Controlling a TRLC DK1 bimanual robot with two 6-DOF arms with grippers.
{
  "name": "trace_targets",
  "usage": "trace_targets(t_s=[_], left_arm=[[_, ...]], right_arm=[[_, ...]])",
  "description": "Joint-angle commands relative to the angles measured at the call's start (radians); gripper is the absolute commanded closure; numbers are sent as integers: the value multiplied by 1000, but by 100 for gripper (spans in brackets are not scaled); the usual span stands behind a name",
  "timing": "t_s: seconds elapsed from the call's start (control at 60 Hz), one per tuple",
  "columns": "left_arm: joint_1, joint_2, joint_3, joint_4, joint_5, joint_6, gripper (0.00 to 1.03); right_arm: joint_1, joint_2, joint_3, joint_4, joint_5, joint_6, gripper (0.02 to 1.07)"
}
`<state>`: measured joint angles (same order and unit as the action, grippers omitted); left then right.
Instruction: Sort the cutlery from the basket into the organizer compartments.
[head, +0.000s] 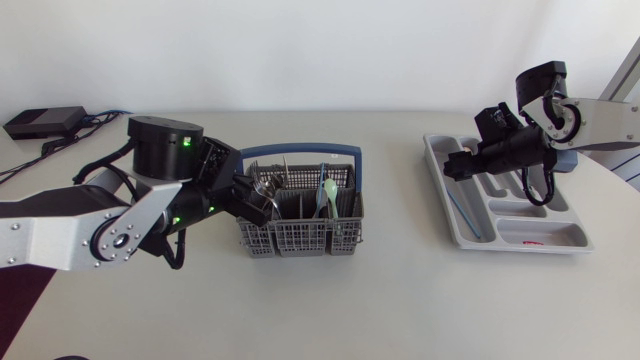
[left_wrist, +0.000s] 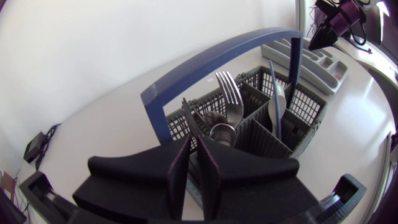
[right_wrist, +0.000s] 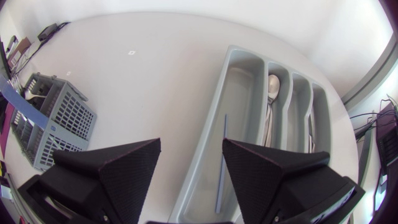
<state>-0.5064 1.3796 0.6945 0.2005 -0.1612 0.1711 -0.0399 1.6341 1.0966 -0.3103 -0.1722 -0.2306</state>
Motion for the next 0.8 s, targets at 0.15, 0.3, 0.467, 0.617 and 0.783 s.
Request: trace_targets(t_s=[0.15, 0.3, 0.467, 0.617, 0.783], left_arm=[[-7, 30, 36, 5, -15, -42, 87], [-6, 39, 40, 7, -1, -62, 84], [9, 39, 37, 11, 34, -84, 77], [35, 50, 48, 14, 77, -105, 75], [81, 82, 82, -6, 154, -139, 76]], right_arm=[[11, -33, -49, 2, -10, 20, 34], [17, -43, -60, 4, -13, 17, 34], [18, -45, -76, 10, -15, 10, 34], [23, -46, -80, 13, -15, 10, 34], [29, -46, -78, 13, -15, 10, 34]])
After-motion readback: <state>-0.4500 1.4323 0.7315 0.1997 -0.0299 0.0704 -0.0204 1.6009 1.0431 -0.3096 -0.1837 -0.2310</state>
